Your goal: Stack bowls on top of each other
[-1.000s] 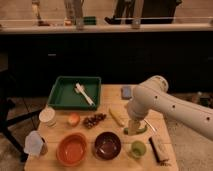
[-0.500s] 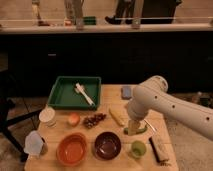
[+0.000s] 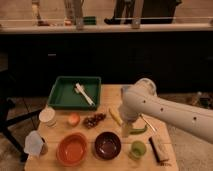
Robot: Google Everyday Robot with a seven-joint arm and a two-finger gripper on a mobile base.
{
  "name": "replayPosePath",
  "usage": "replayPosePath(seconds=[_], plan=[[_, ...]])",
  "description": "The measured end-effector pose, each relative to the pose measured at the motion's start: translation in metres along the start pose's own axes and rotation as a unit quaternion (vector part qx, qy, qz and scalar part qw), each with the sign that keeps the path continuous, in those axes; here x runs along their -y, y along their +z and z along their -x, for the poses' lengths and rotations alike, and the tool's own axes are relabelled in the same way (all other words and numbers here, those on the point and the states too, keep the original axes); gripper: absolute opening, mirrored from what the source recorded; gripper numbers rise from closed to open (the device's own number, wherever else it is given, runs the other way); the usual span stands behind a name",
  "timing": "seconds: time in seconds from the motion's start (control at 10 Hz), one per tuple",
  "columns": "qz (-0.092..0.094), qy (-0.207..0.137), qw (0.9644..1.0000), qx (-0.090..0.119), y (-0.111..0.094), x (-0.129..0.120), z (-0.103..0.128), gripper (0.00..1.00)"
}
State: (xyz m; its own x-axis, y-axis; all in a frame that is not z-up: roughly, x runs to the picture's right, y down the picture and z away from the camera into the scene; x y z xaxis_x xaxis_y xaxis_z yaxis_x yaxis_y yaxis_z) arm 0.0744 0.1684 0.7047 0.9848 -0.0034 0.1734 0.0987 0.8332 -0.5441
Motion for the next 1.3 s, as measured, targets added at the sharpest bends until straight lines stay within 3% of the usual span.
replayPosePath(seconds=[0.3, 0.7, 1.3], plan=[[0.004, -0.018, 0.9997, -0.015, 0.016, -0.006, 0.016, 0.8], [0.015, -0.021, 0.9995, -0.017, 0.043, -0.012, 0.026, 0.8], [0.035, -0.026, 0.999, 0.014, 0.08, -0.02, 0.056, 0.8]])
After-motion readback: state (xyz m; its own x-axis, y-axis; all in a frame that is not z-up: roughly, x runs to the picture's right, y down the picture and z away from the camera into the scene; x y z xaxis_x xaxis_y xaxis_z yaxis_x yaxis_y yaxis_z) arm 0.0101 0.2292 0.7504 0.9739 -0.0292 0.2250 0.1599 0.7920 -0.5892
